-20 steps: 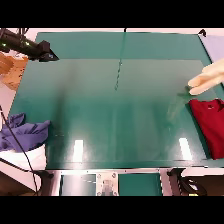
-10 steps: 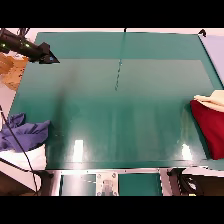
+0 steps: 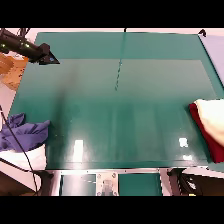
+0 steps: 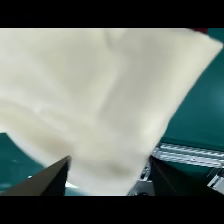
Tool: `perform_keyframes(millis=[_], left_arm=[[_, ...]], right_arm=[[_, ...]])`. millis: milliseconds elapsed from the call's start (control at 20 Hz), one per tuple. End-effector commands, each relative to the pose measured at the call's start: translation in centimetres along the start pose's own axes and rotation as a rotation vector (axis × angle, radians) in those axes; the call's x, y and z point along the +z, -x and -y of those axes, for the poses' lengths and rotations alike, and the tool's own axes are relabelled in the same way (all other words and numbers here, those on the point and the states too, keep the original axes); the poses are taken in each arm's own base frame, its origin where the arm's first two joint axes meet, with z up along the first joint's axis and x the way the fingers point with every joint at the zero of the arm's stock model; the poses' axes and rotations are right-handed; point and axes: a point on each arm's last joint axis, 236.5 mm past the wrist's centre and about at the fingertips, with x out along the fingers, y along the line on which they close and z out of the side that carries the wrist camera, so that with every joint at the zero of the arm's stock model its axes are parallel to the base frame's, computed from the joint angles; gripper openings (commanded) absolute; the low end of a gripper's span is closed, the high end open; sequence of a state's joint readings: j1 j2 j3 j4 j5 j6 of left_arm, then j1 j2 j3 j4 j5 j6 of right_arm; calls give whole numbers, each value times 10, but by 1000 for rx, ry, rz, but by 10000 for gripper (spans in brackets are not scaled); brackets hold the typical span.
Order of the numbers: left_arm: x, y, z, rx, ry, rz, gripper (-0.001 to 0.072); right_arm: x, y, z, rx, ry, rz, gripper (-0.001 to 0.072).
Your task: Fold the shirts.
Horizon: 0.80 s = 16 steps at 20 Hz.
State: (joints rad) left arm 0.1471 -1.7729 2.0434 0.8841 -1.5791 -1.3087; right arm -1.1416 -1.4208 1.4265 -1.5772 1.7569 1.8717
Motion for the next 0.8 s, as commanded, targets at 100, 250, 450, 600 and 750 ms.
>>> perform_keyframes(millis=[100, 250, 450, 600, 750], left_arm=[[0, 0, 0, -2, 0, 0, 25], [7, 5, 7, -11, 3, 34, 23], [11, 31, 27, 6, 4, 88, 23], [-17, 33, 34, 82, 29, 20, 22], [-67, 15, 51, 130, 24, -54, 22]], right_arm=[[-11, -50, 20, -104, -2, -86, 590], [1, -27, -32, 32, 76, -4, 301], [-4, 22, -137, 210, 349, 186, 15], [-47, 24, -197, 272, 539, 256, 14], [-123, -18, -215, 284, 731, 204, 14]])
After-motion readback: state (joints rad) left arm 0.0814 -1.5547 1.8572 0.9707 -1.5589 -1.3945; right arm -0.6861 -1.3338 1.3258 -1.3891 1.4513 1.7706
